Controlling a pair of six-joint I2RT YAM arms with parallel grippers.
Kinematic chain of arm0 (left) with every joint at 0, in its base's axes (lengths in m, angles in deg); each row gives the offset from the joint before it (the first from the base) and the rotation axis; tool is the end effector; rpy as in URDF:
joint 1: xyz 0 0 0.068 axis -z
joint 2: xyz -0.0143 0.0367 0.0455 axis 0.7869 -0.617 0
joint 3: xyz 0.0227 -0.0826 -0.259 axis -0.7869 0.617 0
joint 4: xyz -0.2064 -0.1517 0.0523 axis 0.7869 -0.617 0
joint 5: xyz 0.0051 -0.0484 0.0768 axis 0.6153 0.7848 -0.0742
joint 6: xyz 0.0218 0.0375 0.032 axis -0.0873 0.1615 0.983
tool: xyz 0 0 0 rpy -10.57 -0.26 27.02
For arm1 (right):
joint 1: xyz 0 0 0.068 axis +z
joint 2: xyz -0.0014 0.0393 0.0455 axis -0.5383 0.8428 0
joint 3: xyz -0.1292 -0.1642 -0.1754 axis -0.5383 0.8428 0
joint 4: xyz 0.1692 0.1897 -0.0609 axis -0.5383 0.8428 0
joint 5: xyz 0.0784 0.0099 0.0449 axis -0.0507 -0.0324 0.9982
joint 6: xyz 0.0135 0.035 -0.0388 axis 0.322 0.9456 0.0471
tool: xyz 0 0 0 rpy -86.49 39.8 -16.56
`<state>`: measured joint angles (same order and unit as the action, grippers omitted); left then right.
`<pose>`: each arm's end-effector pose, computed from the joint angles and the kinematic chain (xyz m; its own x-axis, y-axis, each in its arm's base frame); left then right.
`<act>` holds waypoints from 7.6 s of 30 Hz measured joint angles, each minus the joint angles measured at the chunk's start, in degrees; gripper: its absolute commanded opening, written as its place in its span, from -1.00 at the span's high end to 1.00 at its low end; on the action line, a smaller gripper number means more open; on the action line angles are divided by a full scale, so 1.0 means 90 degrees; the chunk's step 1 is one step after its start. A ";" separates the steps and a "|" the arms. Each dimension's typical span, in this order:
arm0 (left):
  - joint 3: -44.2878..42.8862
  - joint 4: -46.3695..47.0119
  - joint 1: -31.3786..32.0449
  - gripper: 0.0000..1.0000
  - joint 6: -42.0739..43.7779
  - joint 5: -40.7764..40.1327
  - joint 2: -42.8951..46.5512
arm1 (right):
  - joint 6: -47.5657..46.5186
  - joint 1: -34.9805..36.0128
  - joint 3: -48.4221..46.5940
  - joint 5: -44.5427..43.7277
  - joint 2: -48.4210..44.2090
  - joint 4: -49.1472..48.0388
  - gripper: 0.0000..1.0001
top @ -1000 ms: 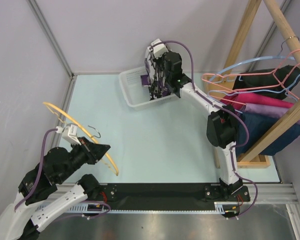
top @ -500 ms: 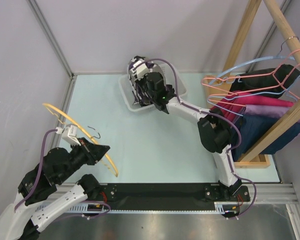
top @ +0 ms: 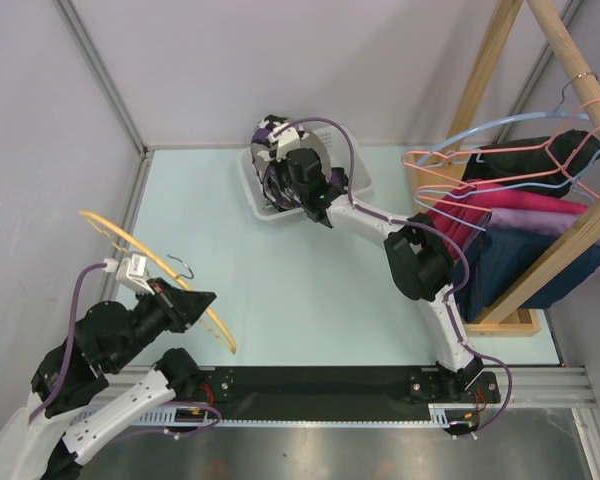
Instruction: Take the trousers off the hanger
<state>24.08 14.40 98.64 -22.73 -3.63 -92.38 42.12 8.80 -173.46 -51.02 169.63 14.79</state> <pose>0.0227 -0.0122 0.3423 -0.5428 -0.4783 -0.6903 0.2298 0.7060 -0.6699 0.4092 0.3501 0.2629 -0.0480 -0.1754 -0.9833 -0.4925 0.8606 -0.1295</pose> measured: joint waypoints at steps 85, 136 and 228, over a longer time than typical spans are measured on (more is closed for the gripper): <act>-0.0838 0.1906 0.0000 0.99 -0.2152 0.4352 -0.0848 | 0.3657 0.5472 0.4447 0.2688 -0.6487 0.2106 -0.03; -0.1384 0.0146 0.0000 -0.55 -0.1331 0.2147 0.0432 | 0.4988 0.4282 0.1843 0.0260 -0.4840 0.3519 1.00; -0.0066 0.0430 0.0000 -0.43 -0.1069 0.2365 0.0590 | 0.6676 -0.1445 -0.2147 -0.3327 -0.3968 0.6530 -0.99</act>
<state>23.49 18.27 98.64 -32.34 17.66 -87.07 102.20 -4.21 -192.78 -80.97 133.91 73.56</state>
